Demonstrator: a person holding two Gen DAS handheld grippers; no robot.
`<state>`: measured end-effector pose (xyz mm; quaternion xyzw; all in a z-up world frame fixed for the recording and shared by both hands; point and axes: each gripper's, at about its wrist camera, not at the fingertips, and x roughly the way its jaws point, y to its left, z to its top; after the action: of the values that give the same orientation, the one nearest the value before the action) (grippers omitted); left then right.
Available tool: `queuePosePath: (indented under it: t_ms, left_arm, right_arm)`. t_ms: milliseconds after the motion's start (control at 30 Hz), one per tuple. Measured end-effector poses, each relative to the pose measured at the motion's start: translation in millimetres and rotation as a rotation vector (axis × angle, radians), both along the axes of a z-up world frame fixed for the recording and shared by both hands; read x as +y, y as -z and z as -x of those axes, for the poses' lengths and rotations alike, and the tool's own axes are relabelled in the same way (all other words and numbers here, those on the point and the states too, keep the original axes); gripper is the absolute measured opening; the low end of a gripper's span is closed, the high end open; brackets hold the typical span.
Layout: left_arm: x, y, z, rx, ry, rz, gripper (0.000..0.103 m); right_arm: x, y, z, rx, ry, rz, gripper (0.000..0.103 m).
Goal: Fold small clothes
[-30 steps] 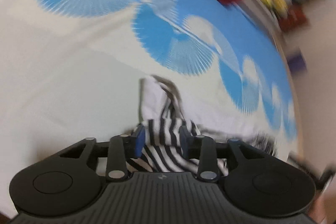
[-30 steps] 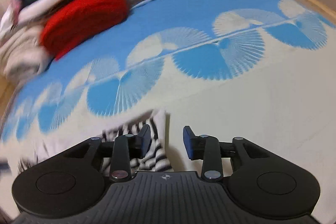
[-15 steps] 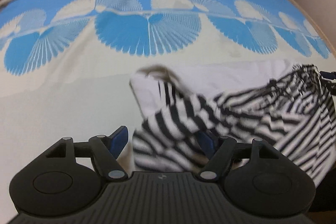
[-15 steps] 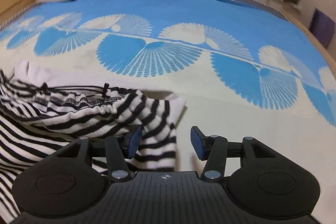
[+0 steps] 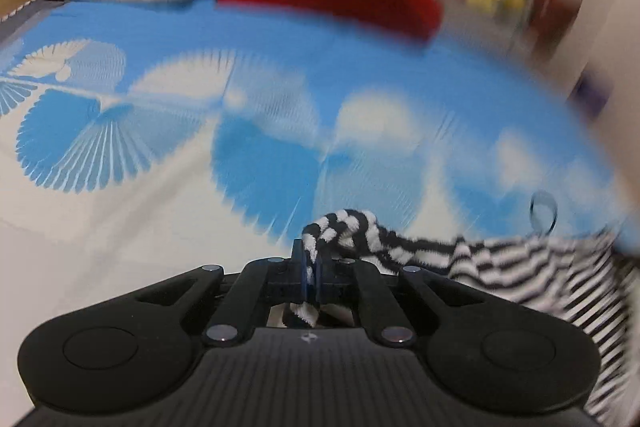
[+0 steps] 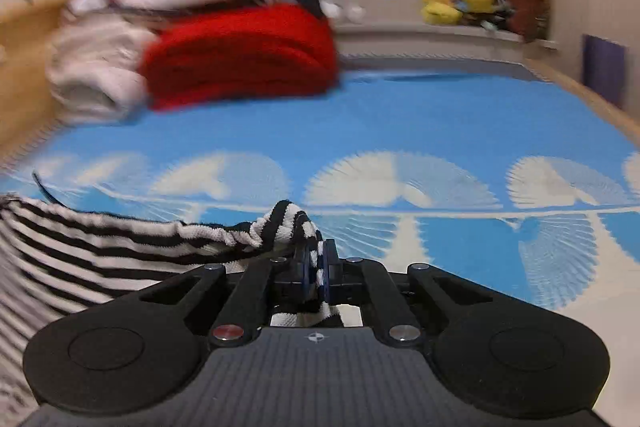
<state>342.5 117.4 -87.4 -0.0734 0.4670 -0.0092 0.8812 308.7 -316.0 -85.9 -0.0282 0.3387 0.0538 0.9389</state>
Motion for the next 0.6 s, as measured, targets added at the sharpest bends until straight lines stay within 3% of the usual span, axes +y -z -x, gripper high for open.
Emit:
queuePosePath:
  t_ms: [67,133,200,267,333,400,433,467,533,600]
  left_arm:
    - [-7,28,-14,0.132,-0.003,-0.059,0.004]
    - [-4,37,-22,0.151,-0.04,-0.058,0.004]
    - [1,26,-25,0.089,-0.074,-0.037,0.004]
    - [5,11,-26,-0.024,-0.095,-0.014,0.004]
    - [-1,12,-29,-0.069,-0.069,-0.048,0.004]
    - [-10,36,-36,0.016,-0.026,-0.091,0.004]
    - [-13,53,-39,0.104,-0.001,-0.088,0.008]
    - [-15,59,-38,0.127,0.007,-0.09,0.008]
    - [-20,48,-37,0.118,0.018,-0.15,0.027]
    - [-16,35,-33,0.115,0.014,-0.135,0.045]
  right_arm:
    - [14,29,-16,0.125,-0.009,0.119,0.006]
    - [23,43,-24,0.174,-0.018,0.157,0.006]
    - [25,30,-30,0.12,0.012,0.121,0.005]
    - [21,11,-30,0.031,0.043,0.052,0.006]
    - [20,8,-32,-0.01,0.082,0.037,0.006]
    - [21,26,-39,0.064,0.094,0.061,0.006]
    - [24,41,-43,0.14,0.079,0.093,0.006]
    - [28,56,-47,0.223,0.068,0.141,0.006]
    - [35,61,-44,0.235,0.056,0.182,0.012]
    - [37,47,-39,0.222,0.048,0.182,0.014]
